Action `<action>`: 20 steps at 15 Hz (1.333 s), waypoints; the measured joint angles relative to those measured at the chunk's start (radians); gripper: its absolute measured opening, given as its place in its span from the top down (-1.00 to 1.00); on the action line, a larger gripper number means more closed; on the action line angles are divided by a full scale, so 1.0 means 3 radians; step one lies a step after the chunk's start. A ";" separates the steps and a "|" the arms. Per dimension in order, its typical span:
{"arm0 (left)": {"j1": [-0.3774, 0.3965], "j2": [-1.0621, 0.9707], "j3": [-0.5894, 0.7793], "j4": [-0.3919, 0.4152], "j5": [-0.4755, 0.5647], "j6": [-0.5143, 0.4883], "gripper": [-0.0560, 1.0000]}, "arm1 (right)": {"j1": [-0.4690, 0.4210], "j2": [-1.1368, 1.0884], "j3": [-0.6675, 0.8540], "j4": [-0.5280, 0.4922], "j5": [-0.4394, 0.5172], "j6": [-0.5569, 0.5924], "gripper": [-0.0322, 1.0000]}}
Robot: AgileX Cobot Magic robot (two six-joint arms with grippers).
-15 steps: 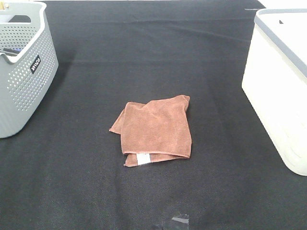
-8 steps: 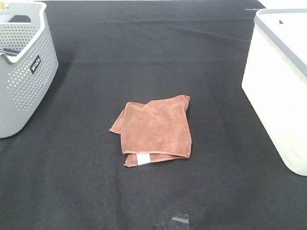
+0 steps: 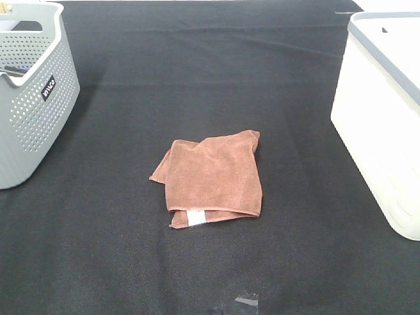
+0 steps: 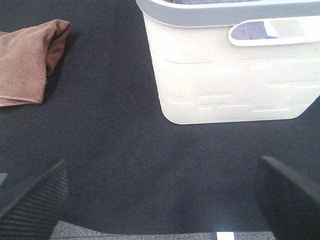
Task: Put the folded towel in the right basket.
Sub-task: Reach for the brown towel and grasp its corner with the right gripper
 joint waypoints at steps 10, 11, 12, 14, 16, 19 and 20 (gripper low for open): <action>0.0000 0.0000 0.0000 0.0000 0.0000 0.0000 -0.98 | 0.0000 0.0000 0.0000 0.0000 0.0000 0.0000 -0.94; 0.0000 0.0000 0.0000 0.0000 0.0000 0.0000 -0.98 | 0.0000 0.0000 0.0000 0.0000 0.0000 0.0000 -0.94; 0.0000 0.0000 0.0000 0.0000 0.0000 0.0000 -0.98 | 0.0000 0.0000 0.0000 0.0000 0.0000 0.0000 -0.94; 0.0000 0.0000 0.0000 0.0000 0.0000 0.0000 -0.98 | 0.0000 0.0000 0.0000 0.0000 0.0000 0.0000 -0.94; 0.0000 0.0000 0.0000 0.0000 0.0000 0.0000 -0.98 | 0.0000 0.0000 0.0000 0.0000 0.0000 0.0000 -0.94; 0.0000 0.0000 0.0000 0.0000 0.0000 0.0000 -0.98 | 0.0000 0.0000 0.0000 0.0000 0.0000 0.0000 -0.94; 0.0000 0.0000 0.0000 0.0000 0.0000 0.0000 -0.98 | 0.0000 0.0000 0.0000 0.0000 0.0000 0.0000 -0.94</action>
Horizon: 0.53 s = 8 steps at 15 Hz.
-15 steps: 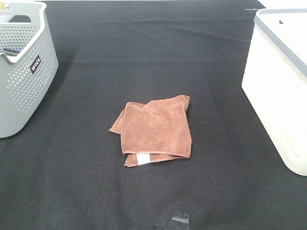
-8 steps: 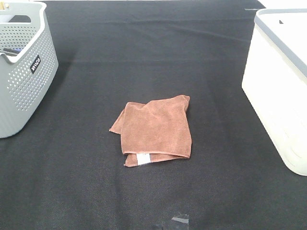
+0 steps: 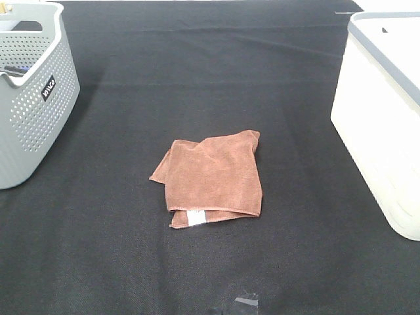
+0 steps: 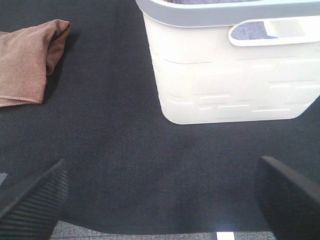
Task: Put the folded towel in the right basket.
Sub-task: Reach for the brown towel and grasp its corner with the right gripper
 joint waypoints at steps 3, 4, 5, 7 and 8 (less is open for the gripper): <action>0.0000 0.0000 0.0000 0.0000 0.0000 0.0000 -0.98 | 0.0000 0.0000 0.0000 0.0000 0.0000 0.0000 -0.94; 0.0000 0.0000 0.0000 0.0000 0.0000 0.0000 -0.98 | 0.0000 0.0000 0.0000 0.0000 0.0000 0.0000 -0.94; 0.0000 0.0000 0.0000 0.0000 0.0000 0.0000 -0.98 | 0.0000 0.0000 0.0000 0.0000 0.0000 0.0000 -0.94; 0.0000 0.0000 0.0000 0.0000 0.0000 0.0000 -0.98 | 0.0000 0.0000 0.0000 0.0000 0.0000 0.0000 -0.94; 0.0000 0.0000 0.0000 0.0000 0.0000 0.0000 -0.98 | 0.0000 0.0000 0.0000 0.0000 0.0000 0.0000 -0.94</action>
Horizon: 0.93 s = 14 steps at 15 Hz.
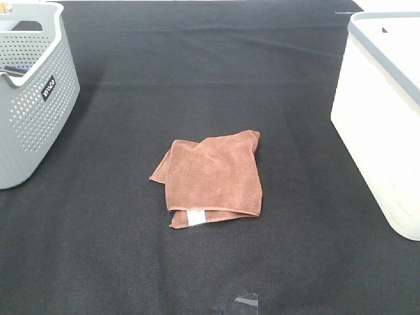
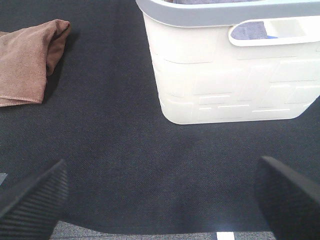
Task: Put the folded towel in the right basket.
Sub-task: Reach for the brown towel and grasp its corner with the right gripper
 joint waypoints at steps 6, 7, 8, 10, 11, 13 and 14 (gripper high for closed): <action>0.0000 0.0000 0.0000 0.0000 0.0000 0.0000 -0.98 | 0.0000 0.0137 -0.0097 -0.0027 0.0067 -0.0147 -0.94; 0.0000 0.0000 0.0000 0.0000 0.0000 0.0000 -0.98 | 0.0000 0.0460 -0.0290 0.0000 0.0190 -0.0153 -0.94; 0.0000 0.0000 0.0000 0.0000 0.0000 0.0000 -0.98 | 0.0000 0.0860 -0.0530 0.0097 0.0317 -0.0153 -0.94; 0.0000 0.0000 0.0000 0.0000 0.0000 0.0000 -0.98 | 0.0000 0.1720 -0.1160 0.0417 0.0373 -0.0153 -0.94; 0.0000 0.0000 0.0000 0.0000 0.0000 0.0000 -0.98 | 0.0000 0.2113 -0.1480 0.0583 0.0370 -0.0153 -0.94; 0.0000 0.0000 0.0000 0.0000 0.0000 0.0000 -0.98 | 0.0000 0.2803 -0.2010 0.0817 0.0363 -0.0153 -0.94; 0.0000 0.0000 0.0000 0.0000 0.0000 0.0000 -0.98 | 0.0000 0.3020 -0.2143 0.0903 0.0360 -0.0153 -0.94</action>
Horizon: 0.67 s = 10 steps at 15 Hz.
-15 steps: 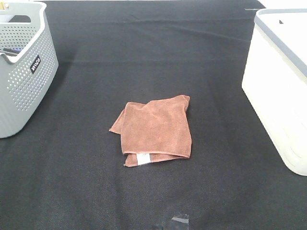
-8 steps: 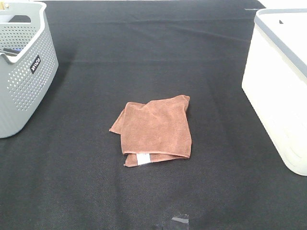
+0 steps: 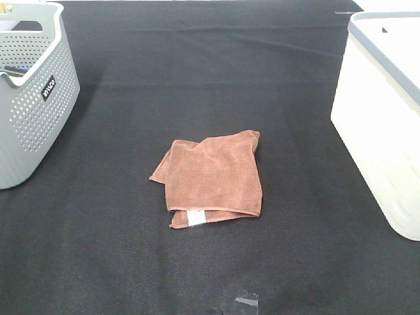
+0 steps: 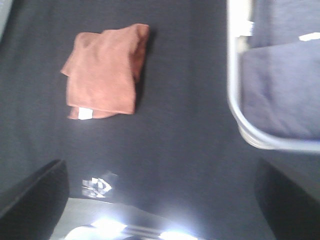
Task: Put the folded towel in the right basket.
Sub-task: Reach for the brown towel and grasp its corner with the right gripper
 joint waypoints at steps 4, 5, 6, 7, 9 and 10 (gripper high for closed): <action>0.0000 0.0000 0.0000 0.0000 0.0000 0.0000 -0.98 | 0.0010 0.0647 -0.0167 0.0387 -0.0003 -0.0110 -0.94; 0.0000 0.0000 0.0000 0.0000 0.0000 0.0000 -0.98 | 0.0113 0.0903 -0.0167 0.0393 -0.0090 -0.0110 -0.94; 0.0000 0.0000 0.0000 0.0000 0.0000 0.0000 -0.98 | 0.0273 0.1113 -0.0167 0.0393 -0.0240 -0.0103 -0.94; 0.0000 0.0000 0.0000 0.0000 0.0000 0.0000 -0.98 | 0.0447 0.1327 -0.0167 0.0400 -0.0390 -0.0073 -0.94; 0.0000 0.0000 0.0000 0.0000 0.0000 0.0000 -0.98 | 0.0577 0.1570 -0.0167 0.0403 -0.0513 -0.0013 -0.94; 0.0000 0.0000 0.0000 0.0000 0.0000 0.0000 -0.98 | 0.0667 0.1797 -0.0167 0.0417 -0.0633 0.0010 -0.94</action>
